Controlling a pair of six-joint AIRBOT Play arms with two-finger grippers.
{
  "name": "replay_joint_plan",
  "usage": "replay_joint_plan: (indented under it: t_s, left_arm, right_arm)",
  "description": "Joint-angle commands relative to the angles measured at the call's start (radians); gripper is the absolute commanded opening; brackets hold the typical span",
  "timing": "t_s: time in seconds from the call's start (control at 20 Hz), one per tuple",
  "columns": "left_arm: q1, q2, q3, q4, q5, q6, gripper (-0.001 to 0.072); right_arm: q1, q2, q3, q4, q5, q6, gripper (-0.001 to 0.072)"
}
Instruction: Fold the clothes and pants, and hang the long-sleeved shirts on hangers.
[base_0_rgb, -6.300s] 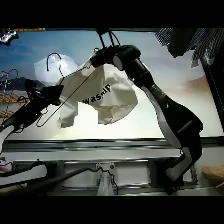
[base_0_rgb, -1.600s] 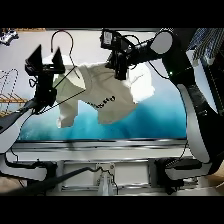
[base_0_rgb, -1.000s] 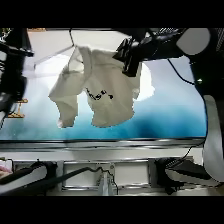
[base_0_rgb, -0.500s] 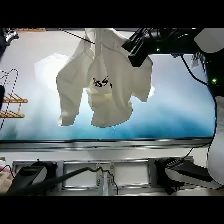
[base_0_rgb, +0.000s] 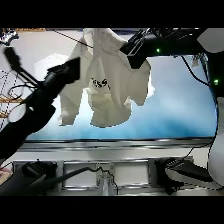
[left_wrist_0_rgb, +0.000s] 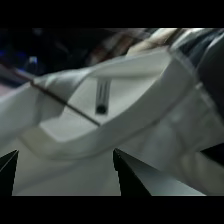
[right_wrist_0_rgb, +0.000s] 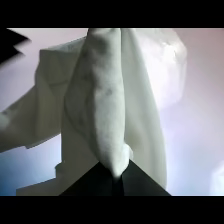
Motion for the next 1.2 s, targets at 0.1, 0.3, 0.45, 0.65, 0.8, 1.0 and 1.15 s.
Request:
replay_joint_plan:
  t_s: [0.1, 0.3, 0.45, 0.65, 0.8, 1.0, 1.15]
  left_arm:
    - [-0.032, -0.141, 0.019, -0.027, -0.029, -0.002, 0.0694]
    - [0.018, -0.190, 0.019, -0.028, -0.029, 0.001, 0.0695]
    - [0.056, -0.190, 0.018, -0.029, -0.038, -0.174, 0.0694]
    - [0.124, -0.187, 0.018, -0.028, -0.262, -0.385, 0.0693]
    - [0.159, -0.167, 0.018, -0.027, -0.386, -0.384, 0.0693]
    - [0.204, -0.135, 0.017, 0.027, -0.375, -0.377, 0.0693]
    - [0.212, -0.146, 0.018, 0.034, -0.287, -0.377, 0.0693]
  right_arm:
    - [0.001, 0.016, 0.001, 0.034, 0.083, 0.064, 0.0024]
    - [0.001, 0.045, 0.001, 0.094, 0.119, 0.083, 0.0024]
    - [0.001, 0.068, 0.001, 0.122, 0.136, 0.087, 0.0024]
    - [0.001, 0.074, 0.001, 0.103, 0.135, 0.087, 0.0024]
    - [0.001, 0.074, 0.001, 0.070, 0.135, 0.086, 0.0025]
    - [0.001, 0.074, 0.001, 0.059, 0.135, 0.086, 0.0025]
    - [0.001, 0.074, 0.001, 0.101, 0.132, 0.086, 0.0025]
